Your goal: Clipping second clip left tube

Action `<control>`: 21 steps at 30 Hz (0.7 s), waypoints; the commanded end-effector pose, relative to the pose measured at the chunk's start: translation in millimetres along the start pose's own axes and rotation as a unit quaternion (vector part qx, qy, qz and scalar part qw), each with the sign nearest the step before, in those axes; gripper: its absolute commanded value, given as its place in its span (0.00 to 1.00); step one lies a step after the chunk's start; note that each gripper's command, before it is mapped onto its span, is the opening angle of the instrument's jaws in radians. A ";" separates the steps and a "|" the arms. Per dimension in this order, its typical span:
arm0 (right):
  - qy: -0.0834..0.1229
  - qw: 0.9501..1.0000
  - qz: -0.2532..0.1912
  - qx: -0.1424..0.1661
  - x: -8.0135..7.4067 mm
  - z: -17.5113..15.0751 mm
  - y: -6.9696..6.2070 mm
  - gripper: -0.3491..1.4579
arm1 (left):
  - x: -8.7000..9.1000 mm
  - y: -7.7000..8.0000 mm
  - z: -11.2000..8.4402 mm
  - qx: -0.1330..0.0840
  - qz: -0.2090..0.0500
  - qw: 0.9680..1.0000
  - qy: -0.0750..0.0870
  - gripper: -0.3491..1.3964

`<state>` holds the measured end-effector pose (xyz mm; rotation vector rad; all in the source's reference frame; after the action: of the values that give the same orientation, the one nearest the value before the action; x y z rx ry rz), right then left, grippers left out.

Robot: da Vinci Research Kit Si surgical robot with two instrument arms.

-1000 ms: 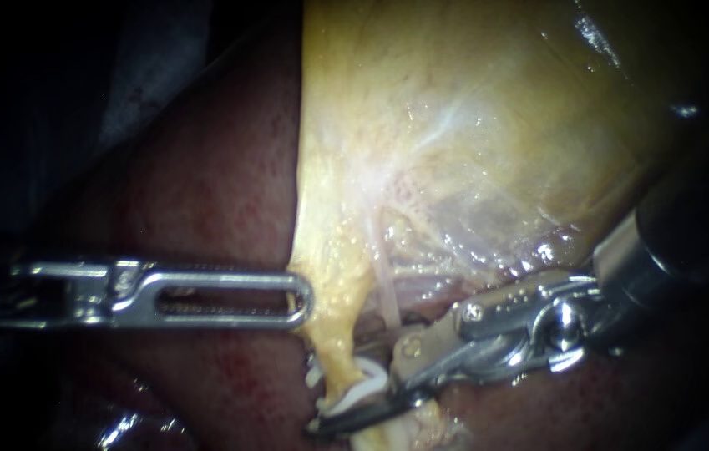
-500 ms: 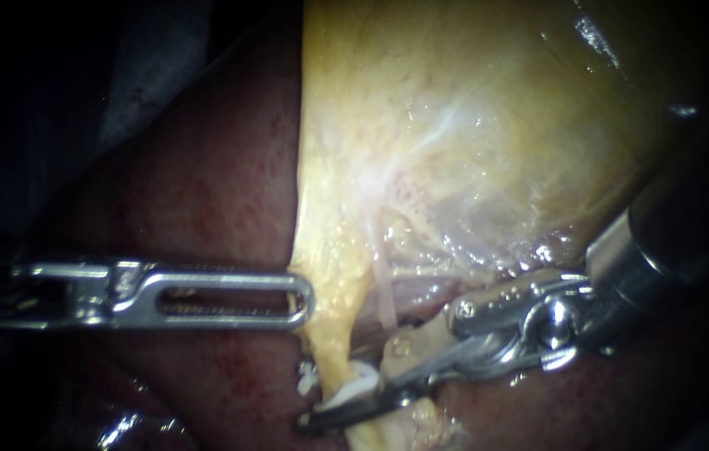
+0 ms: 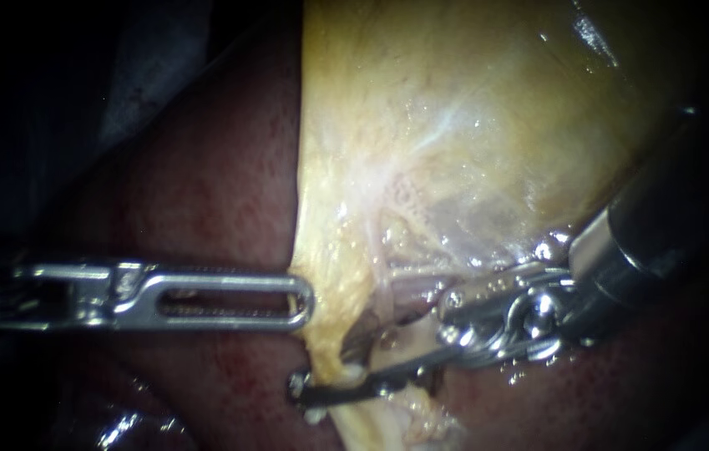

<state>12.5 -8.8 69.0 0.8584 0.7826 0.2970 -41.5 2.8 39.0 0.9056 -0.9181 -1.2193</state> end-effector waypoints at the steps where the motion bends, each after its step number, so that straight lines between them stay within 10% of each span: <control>1: 0.000 1.000 0.000 0.000 0.0 0.0 0.0 0.00 | 0.0 0.0 0.0 0.000 0.000 1.000 0.000 0.01; 21: 0.000 1.000 0.003 0.000 0.0 0.0 -0.1 0.00 | 0.0 0.0 0.2 0.000 0.000 1.000 0.000 0.01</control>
<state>12.5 -8.8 68.9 0.8605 0.7804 0.3020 -41.7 2.8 39.1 0.9045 -0.9184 -1.2192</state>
